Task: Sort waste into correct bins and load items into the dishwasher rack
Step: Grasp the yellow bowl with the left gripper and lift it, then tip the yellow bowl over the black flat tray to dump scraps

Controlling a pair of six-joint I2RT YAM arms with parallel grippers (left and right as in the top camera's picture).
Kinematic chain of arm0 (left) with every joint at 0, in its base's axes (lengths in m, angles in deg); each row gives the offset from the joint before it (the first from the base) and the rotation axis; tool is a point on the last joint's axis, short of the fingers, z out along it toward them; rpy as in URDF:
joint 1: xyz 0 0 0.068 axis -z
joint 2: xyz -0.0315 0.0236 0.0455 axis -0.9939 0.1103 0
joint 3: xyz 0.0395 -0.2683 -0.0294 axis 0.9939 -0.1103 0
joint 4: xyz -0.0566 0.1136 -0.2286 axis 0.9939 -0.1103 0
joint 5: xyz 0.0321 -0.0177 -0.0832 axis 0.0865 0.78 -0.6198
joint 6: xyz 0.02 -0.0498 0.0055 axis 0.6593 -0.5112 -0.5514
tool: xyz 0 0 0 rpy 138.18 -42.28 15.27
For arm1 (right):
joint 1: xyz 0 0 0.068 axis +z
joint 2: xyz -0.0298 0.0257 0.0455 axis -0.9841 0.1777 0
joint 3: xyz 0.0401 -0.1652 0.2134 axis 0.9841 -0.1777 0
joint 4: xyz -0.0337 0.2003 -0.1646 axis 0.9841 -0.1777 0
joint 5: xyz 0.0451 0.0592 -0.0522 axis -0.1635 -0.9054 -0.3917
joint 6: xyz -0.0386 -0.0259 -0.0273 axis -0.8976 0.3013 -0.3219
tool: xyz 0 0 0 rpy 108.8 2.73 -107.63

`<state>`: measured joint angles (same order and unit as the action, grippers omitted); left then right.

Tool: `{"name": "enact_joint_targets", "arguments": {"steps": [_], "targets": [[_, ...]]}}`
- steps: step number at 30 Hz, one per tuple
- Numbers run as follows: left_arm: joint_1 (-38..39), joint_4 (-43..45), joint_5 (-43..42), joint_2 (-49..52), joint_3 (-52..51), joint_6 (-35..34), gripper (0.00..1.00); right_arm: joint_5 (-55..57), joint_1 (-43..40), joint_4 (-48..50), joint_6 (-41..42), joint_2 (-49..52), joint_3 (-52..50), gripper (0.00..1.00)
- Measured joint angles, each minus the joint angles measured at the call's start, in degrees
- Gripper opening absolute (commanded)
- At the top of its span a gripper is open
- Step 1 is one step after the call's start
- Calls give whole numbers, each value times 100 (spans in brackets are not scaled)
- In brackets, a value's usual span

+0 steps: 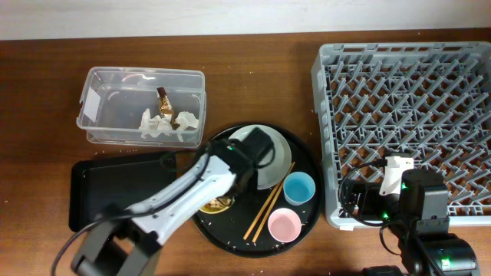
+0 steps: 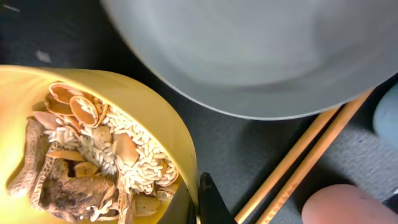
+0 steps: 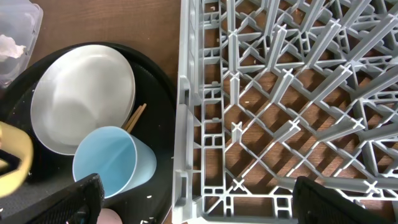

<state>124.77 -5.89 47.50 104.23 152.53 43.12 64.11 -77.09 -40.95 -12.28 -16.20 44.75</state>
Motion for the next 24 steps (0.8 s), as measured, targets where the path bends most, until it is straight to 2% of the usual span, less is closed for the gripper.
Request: {"name": "enact_joint_targets", "arguments": {"steps": [3,8,13,22,24], "targets": [[-525,-160,48,-599,15,149,0,0,0,0,-2,0,0,98],[-2070,-306,-599,-1193,59,1113,0,0,0,0,-2,0,2,98],[-3921,-173,-1993,-1193,-144,2271,0,0,0,0,-2,0,2,98],[-6192,422,-4684,-1200,-1167,3611,0,0,0,0,-2,0,2,98],[-6712,424,-5617,-1119,-1276,4321,0,0,0,0,0,0,2,98]]}}
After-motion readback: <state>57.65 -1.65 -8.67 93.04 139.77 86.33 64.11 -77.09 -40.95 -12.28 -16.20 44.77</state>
